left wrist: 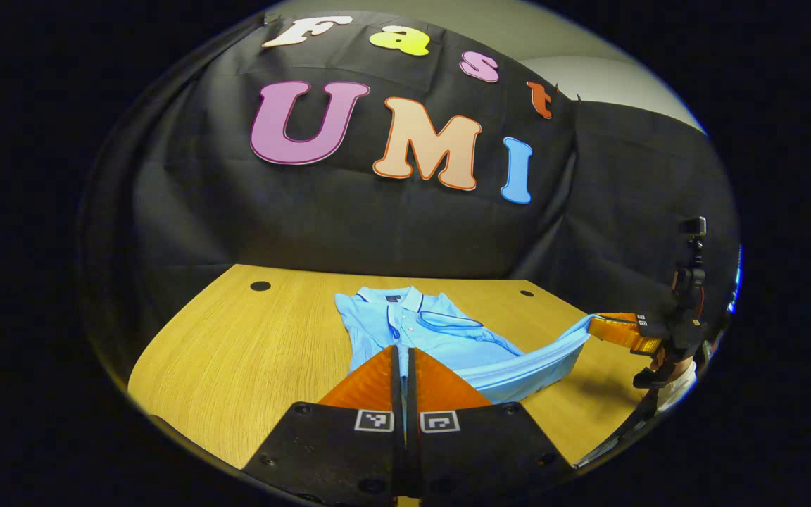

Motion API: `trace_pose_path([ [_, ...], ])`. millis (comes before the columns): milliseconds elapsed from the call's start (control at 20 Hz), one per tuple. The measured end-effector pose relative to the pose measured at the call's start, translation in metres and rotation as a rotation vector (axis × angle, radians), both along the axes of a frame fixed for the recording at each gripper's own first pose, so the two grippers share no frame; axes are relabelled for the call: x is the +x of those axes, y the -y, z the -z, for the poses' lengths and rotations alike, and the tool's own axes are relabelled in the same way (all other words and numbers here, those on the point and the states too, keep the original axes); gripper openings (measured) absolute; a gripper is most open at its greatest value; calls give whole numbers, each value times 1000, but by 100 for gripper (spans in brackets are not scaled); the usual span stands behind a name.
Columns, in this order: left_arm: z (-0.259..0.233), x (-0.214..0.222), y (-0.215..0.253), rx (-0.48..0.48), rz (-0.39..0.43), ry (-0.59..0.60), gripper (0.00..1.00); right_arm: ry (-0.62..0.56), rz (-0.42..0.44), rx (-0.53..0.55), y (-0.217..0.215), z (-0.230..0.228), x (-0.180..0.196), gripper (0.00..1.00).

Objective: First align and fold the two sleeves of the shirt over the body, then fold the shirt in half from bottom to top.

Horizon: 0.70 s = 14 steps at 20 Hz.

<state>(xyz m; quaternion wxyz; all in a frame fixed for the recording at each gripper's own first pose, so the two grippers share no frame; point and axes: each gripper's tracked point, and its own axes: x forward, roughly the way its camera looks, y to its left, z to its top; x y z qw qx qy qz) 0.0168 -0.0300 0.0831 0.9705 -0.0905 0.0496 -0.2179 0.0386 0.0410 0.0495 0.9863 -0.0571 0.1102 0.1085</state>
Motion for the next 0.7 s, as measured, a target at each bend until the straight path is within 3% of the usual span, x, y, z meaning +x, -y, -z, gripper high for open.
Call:
trace_pose_path([
  [450, -28, 120, -13, -27, -89, -36, 0, 32, 21, -59, -10, -28, 116, 2],
  [700, -25, 179, -23, -34, -124, -102, 0, -23, 38, -53, -7, -12, 181, 2],
])
